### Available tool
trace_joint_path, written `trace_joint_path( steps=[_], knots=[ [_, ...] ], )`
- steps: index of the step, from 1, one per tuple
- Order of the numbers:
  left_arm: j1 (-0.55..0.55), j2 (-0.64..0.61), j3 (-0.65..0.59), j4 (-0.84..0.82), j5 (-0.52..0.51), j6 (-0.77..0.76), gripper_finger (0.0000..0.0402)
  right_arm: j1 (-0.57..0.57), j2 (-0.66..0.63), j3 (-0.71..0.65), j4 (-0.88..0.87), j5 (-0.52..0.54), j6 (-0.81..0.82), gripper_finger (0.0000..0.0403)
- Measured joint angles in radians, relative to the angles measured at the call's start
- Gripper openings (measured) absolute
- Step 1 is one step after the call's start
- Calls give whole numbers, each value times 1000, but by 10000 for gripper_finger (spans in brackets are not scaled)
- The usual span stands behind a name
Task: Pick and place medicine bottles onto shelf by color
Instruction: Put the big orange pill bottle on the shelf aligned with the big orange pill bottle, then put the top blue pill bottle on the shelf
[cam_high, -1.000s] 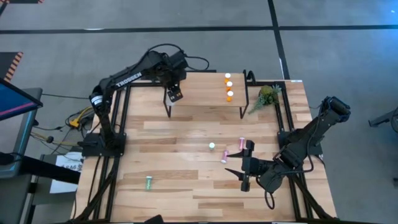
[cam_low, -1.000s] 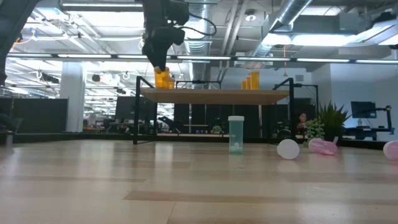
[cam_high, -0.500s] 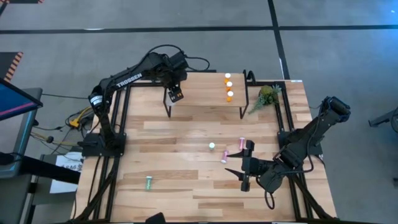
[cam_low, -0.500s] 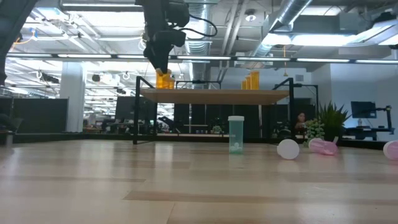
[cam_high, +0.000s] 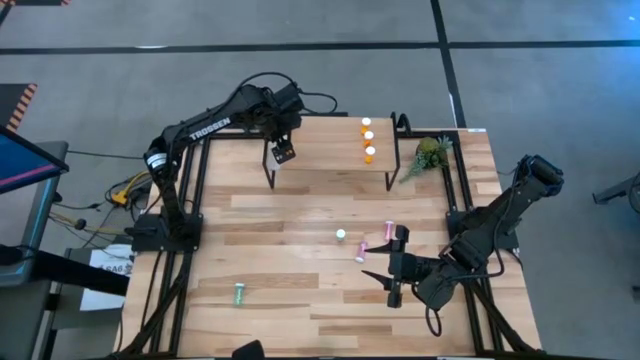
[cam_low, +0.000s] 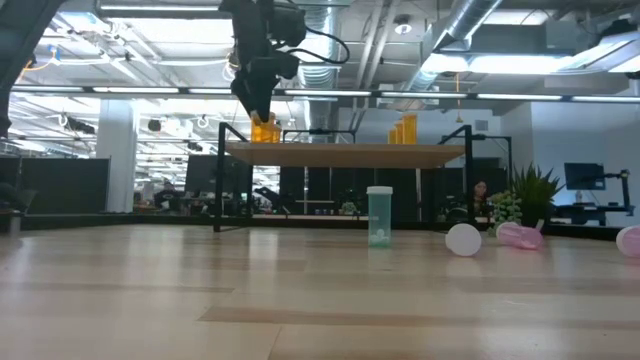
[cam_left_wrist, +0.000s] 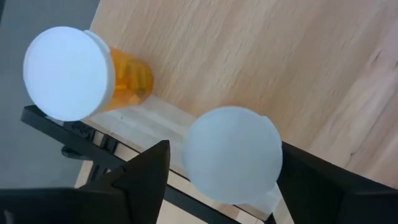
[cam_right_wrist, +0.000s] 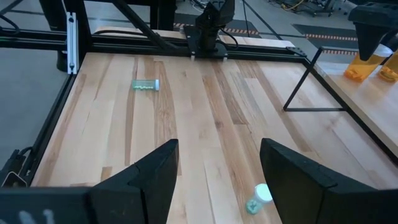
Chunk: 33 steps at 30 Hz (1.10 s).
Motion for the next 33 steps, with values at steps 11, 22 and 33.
trace_joint_path(
  steps=[11,22,33],
  knots=[
    [0,-1,2,0,-2,-4,311,0,0,0,0,0,0,249],
    [-22,-5,146,-70,-4,-10,350,0,0,0,1,0,8,249],
    [-79,-13,366,-221,33,-46,353,0,0,0,0,0,10,249]
  ],
)
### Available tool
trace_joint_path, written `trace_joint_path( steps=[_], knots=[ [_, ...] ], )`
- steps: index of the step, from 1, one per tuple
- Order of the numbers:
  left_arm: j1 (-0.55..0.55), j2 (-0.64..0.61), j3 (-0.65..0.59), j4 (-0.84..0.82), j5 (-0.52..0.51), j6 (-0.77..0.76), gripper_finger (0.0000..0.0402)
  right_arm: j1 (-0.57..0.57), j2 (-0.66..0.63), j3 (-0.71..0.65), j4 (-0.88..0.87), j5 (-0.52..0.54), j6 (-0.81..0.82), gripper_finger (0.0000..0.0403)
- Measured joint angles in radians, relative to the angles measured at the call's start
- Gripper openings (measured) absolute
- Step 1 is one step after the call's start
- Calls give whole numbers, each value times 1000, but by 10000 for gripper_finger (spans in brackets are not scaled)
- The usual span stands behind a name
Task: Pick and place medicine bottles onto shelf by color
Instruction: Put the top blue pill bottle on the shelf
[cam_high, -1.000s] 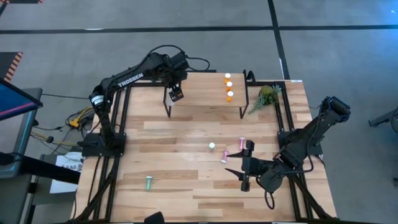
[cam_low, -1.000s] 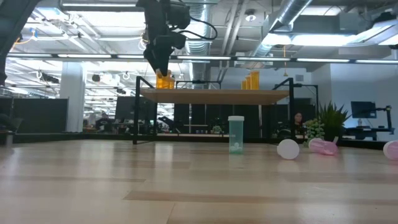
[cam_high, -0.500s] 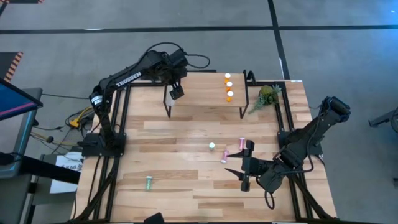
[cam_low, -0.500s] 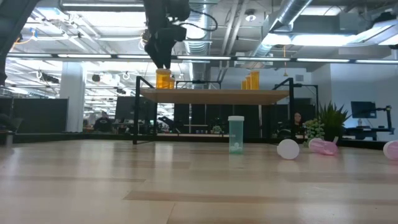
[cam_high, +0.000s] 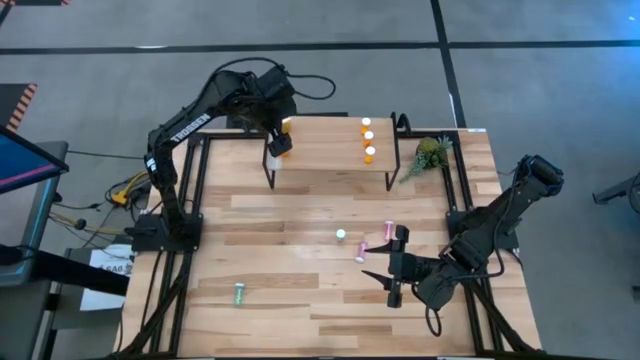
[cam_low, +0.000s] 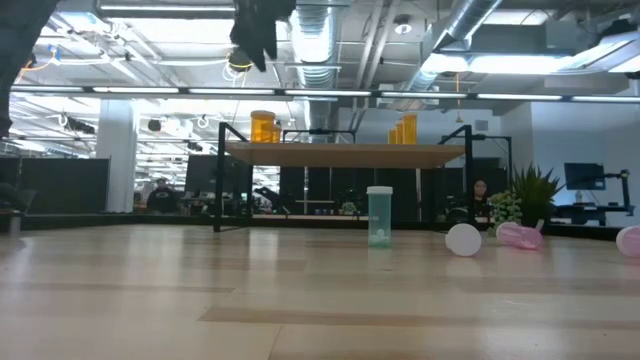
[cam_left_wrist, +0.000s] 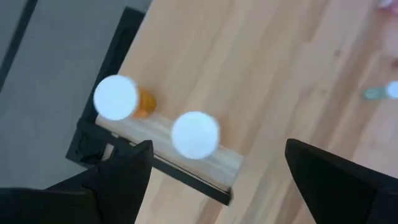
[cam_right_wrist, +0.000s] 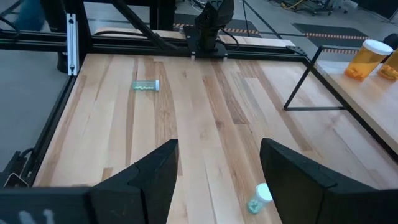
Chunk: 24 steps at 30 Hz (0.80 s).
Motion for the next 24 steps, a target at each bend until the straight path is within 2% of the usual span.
trace_joint_path(
  steps=[7,16,19,24],
  knots=[
    [-95,-132,-5,1,-25,19,352,10,0,0,-4,0,11,249],
    [-323,-358,-7,39,-123,-118,352,9,0,0,-9,0,16,249],
    [-446,-410,-7,49,-204,-164,352,9,0,0,-8,0,16,249],
    [-682,-461,-42,56,-444,-260,352,8,0,0,-6,0,17,249]
  ],
)
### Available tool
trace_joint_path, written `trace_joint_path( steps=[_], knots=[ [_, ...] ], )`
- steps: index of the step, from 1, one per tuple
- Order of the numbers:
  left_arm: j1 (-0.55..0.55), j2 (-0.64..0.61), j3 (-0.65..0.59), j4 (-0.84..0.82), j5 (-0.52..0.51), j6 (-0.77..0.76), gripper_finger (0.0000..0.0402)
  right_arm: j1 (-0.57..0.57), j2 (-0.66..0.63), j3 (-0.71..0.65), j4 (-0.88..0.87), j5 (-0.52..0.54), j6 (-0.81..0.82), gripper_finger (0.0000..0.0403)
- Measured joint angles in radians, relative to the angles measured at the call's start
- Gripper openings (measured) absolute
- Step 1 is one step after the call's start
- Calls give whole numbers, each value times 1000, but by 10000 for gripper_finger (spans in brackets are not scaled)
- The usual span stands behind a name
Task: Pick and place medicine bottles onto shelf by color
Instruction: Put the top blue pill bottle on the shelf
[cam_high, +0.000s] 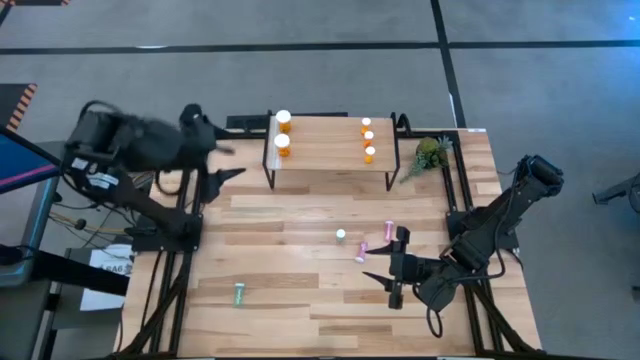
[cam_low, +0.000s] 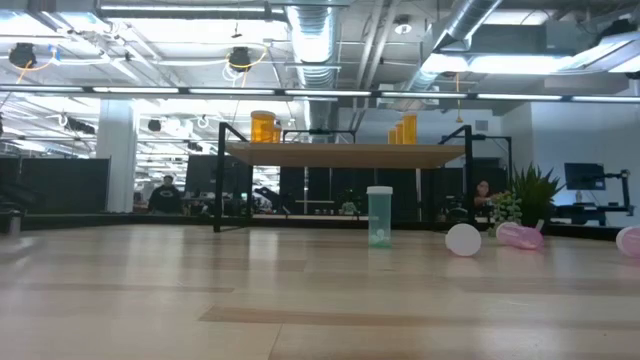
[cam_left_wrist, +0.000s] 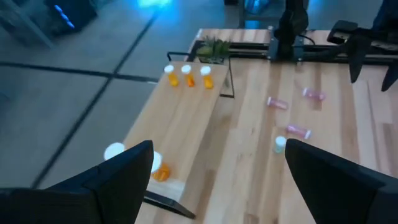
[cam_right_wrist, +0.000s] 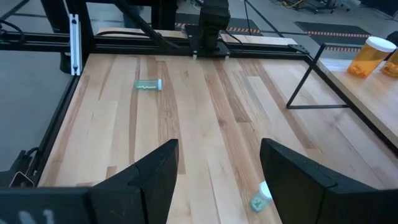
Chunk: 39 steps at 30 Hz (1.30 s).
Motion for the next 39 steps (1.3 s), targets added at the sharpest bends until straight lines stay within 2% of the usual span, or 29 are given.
trace_joint_path(
  steps=[4,8,10,13,18,21,24,27,31,35,39],
  knots=[
    [-150,-63,-175,60,-171,-54,352,0,0,0,2,0,0,249],
    [-241,-163,-465,242,-269,-87,352,0,0,0,2,0,0,249],
    [-267,-219,-626,421,-256,-87,352,0,0,0,2,0,0,249],
    [-291,-290,-872,713,-183,0,352,-1,0,0,2,0,0,249],
    [-299,-404,-1269,1171,-159,64,352,-3,0,0,2,0,0,249],
    [-299,-454,-1493,1500,-119,88,352,-3,0,0,2,0,0,249],
    [-299,-470,-1675,1858,-30,123,352,-7,0,0,2,0,0,249],
    [-299,-456,-1803,2138,4,163,352,-19,0,0,4,-1,14,249],
    [-298,-419,-1895,2350,-12,200,352,-58,0,0,8,-42,25,249],
    [-297,-400,-1908,2405,-82,242,352,-125,0,0,8,-162,26,249],
    [-296,-401,-1903,2414,-80,242,352,-204,0,0,0,-292,14,249]
  ],
)
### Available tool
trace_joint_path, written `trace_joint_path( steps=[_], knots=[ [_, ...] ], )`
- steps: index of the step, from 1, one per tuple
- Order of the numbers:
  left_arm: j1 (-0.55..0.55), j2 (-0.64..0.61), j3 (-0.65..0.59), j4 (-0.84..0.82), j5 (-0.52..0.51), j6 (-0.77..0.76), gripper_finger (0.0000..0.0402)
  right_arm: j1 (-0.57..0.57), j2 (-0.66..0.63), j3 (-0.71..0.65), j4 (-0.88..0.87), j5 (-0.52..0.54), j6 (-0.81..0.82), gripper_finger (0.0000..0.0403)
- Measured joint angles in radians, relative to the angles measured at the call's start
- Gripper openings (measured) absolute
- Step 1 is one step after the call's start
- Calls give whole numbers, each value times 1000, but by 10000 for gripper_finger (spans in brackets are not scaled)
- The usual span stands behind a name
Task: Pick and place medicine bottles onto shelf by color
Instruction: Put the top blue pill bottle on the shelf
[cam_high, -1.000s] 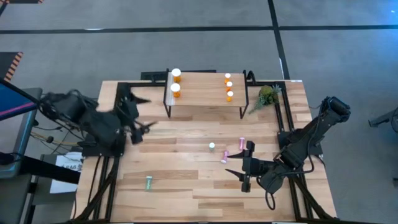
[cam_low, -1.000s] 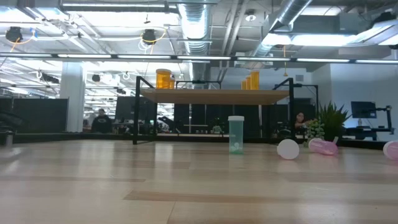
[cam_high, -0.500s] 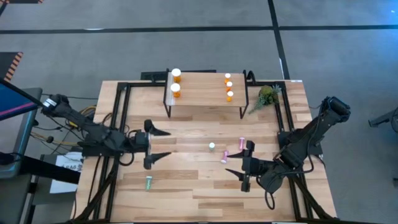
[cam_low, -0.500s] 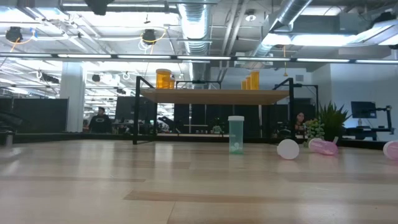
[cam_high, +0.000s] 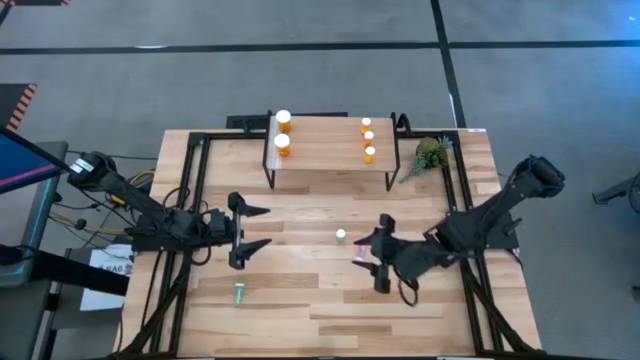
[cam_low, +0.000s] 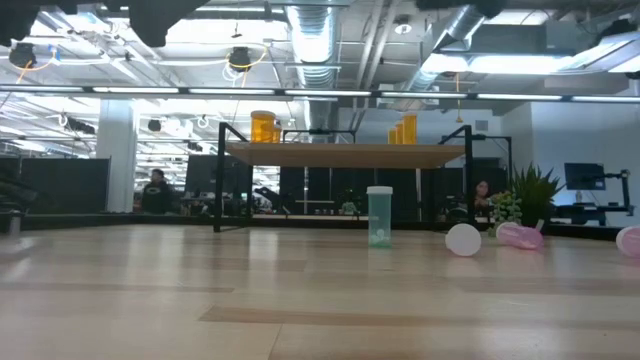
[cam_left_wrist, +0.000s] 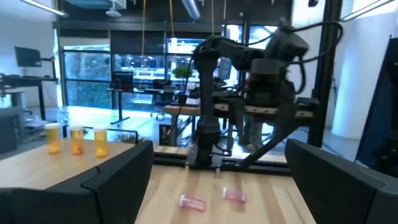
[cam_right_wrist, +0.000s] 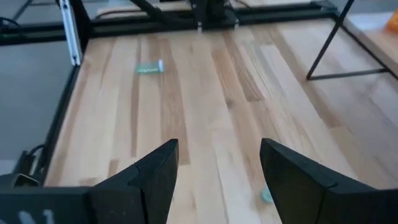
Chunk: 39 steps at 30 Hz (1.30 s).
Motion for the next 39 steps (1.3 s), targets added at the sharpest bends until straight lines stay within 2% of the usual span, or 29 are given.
trace_joint_path(
  steps=[3,5,11,18,25,33,39],
  knots=[
    [0,0,0,-4,0,-6,352,-43,0,0,-27,-68,-30,249],
    [0,0,0,-7,0,-11,352,-63,0,22,-111,-96,-39,249],
    [0,0,0,-9,0,-12,352,-75,-1,195,-421,-93,16,249],
    [0,0,0,-11,-1,-30,352,-94,-1,396,-664,-97,37,249],
    [0,0,0,-10,-2,-30,352,-151,17,519,-671,-116,-41,249],
    [0,1,0,-24,-3,-33,352,-192,154,541,-681,-158,-109,249],
    [0,1,0,-30,-3,-45,352,-203,271,540,-667,-230,-152,249]
  ],
)
